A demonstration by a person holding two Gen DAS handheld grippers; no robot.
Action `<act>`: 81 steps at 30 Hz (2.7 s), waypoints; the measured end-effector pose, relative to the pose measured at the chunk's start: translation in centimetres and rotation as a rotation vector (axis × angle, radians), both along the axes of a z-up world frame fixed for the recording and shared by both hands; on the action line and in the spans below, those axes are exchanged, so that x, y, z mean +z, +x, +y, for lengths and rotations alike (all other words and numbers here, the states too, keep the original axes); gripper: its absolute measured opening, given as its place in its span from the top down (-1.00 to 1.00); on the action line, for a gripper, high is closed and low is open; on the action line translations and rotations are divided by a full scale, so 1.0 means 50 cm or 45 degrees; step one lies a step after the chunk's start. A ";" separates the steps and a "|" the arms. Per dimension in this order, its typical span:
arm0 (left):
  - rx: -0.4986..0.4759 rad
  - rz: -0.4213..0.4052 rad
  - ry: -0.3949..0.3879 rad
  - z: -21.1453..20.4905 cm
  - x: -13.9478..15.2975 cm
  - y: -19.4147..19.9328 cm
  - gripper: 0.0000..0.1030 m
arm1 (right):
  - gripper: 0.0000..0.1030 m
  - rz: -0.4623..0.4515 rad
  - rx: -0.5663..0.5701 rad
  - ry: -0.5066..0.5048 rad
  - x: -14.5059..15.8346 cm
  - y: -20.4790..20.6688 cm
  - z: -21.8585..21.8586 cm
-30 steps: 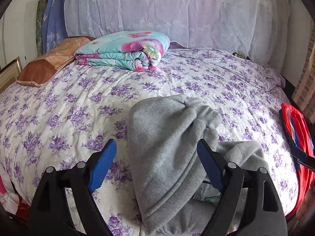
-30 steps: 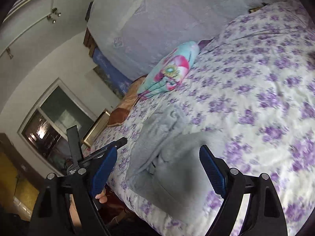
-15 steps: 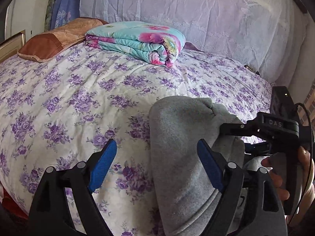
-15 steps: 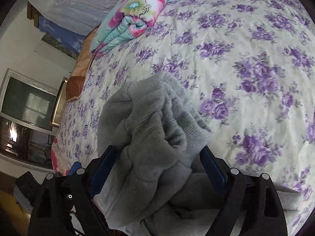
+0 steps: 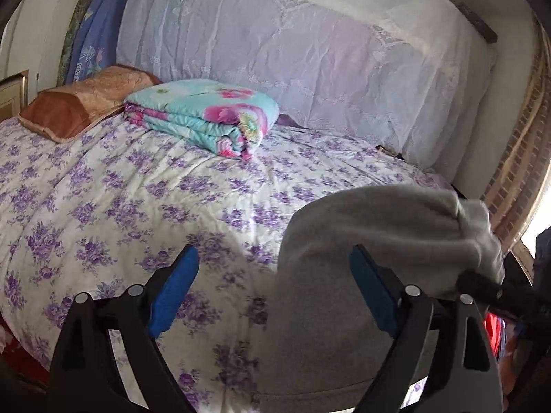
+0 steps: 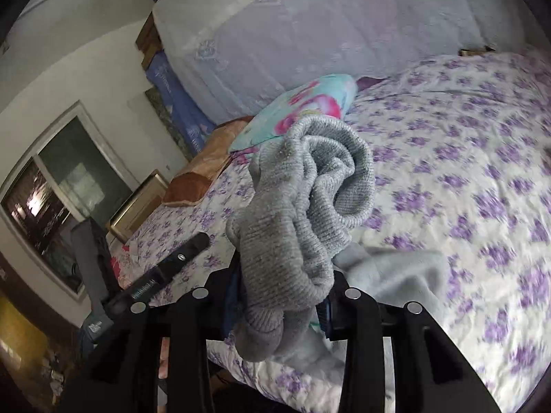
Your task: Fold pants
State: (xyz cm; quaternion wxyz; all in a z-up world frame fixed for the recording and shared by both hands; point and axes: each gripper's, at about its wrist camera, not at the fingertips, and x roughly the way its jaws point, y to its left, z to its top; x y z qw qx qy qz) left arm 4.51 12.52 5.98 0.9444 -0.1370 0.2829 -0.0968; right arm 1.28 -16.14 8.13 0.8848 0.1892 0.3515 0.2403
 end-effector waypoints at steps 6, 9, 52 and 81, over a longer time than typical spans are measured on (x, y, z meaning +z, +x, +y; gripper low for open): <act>-0.212 0.031 0.132 -0.148 -0.025 0.004 -0.71 | 0.16 0.227 -0.302 0.059 -0.224 -0.036 -0.128; -0.285 0.054 0.243 -0.219 -0.072 0.027 -0.71 | -0.67 0.243 -0.345 0.072 -0.271 -0.032 -0.158; -0.637 0.660 -0.353 -0.095 -0.316 0.208 -0.92 | -0.93 0.474 0.247 0.291 -0.325 0.127 -0.145; -0.657 0.504 -0.298 -0.137 -0.271 0.140 -0.57 | -0.17 0.299 0.182 0.225 -0.303 0.072 -0.124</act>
